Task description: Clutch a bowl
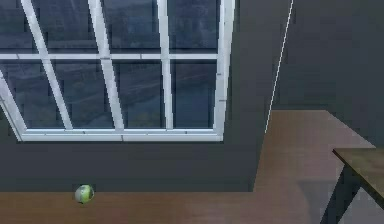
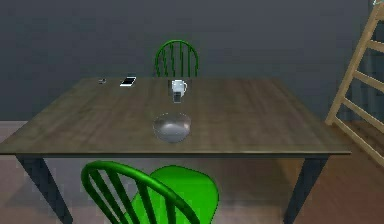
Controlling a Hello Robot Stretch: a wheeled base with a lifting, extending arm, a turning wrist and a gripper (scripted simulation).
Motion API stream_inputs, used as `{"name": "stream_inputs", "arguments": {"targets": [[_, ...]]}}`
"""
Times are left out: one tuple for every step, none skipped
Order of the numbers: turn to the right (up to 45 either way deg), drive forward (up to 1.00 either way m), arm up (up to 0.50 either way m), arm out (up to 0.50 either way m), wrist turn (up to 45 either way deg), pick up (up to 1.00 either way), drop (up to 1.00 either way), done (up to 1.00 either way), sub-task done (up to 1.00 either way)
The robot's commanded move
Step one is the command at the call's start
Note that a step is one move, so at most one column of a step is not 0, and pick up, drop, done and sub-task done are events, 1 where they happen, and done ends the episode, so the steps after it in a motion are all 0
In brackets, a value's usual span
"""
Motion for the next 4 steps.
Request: {"name": "stream_inputs", "arguments": {"targets": [[0.0,0.0,0.5,0.0,0.0,0.0,0.0,0.0,0.0],[0.0,0.0,0.38,0.0,0.0,0.0,0.0,0.0,0.0],[0.0,0.0,0.0,0.46,0.0,0.0,0.0,0.0,0.0],[0.0,0.0,0.0,0.0,45.0,0.0,0.0,0.0,0.0]]}}
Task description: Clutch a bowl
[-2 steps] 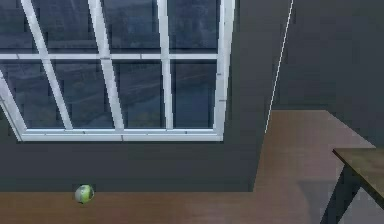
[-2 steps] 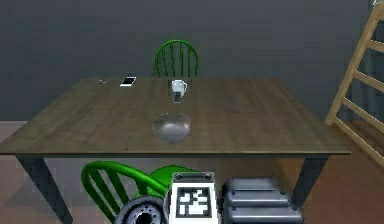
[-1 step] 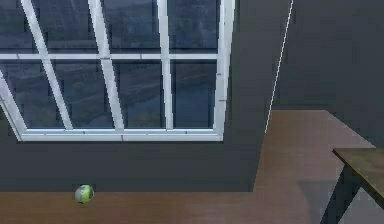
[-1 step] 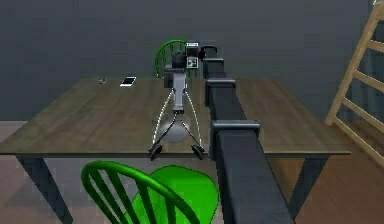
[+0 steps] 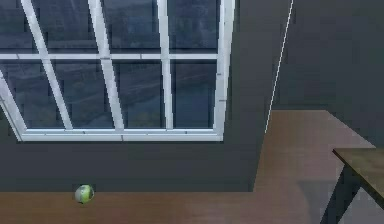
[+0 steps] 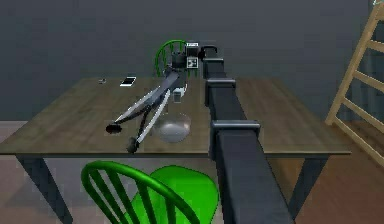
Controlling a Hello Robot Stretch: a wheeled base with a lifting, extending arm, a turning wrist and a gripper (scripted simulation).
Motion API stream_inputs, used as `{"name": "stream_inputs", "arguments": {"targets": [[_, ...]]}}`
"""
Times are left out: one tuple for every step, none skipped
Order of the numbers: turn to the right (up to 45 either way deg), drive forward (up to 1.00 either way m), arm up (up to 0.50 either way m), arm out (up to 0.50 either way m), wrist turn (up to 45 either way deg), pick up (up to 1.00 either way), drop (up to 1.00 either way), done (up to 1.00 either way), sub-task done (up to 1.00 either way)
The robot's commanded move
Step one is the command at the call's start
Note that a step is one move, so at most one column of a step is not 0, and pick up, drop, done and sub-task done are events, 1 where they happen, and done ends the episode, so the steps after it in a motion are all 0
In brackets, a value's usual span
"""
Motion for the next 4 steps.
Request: {"name": "stream_inputs", "arguments": {"targets": [[0.0,0.0,0.0,0.0,45.0,0.0,0.0,0.0,0.0],[0.0,0.0,0.0,0.0,45.0,0.0,0.0,0.0,0.0],[0.0,0.0,0.0,0.0,36.0,0.0,0.0,0.0,0.0],[0.0,0.0,-0.28,0.0,0.0,0.0,0.0,0.0,0.0]]}}
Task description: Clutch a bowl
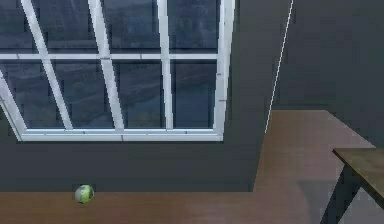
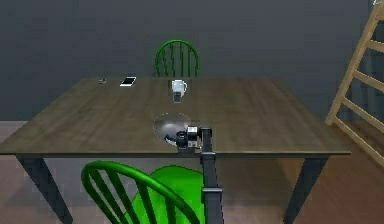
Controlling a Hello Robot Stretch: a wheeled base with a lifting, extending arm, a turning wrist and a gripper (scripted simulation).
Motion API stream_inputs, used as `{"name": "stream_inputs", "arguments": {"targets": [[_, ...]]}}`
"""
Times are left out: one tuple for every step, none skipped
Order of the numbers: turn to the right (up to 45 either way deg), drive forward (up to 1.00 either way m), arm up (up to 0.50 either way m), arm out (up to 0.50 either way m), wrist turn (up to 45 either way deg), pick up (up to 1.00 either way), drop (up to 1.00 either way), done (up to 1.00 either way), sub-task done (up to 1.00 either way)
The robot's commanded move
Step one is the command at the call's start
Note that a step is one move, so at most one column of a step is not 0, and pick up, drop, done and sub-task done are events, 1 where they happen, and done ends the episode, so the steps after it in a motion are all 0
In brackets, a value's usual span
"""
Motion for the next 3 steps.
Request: {"name": "stream_inputs", "arguments": {"targets": [[0.0,0.0,0.0,0.0,0.0,1.0,0.0,0.0,0.0],[0.0,0.0,0.1,0.0,0.0,0.0,0.0,0.0,0.0],[0.0,0.0,0.0,0.0,0.0,0.0,0.0,1.0,0.0]]}}
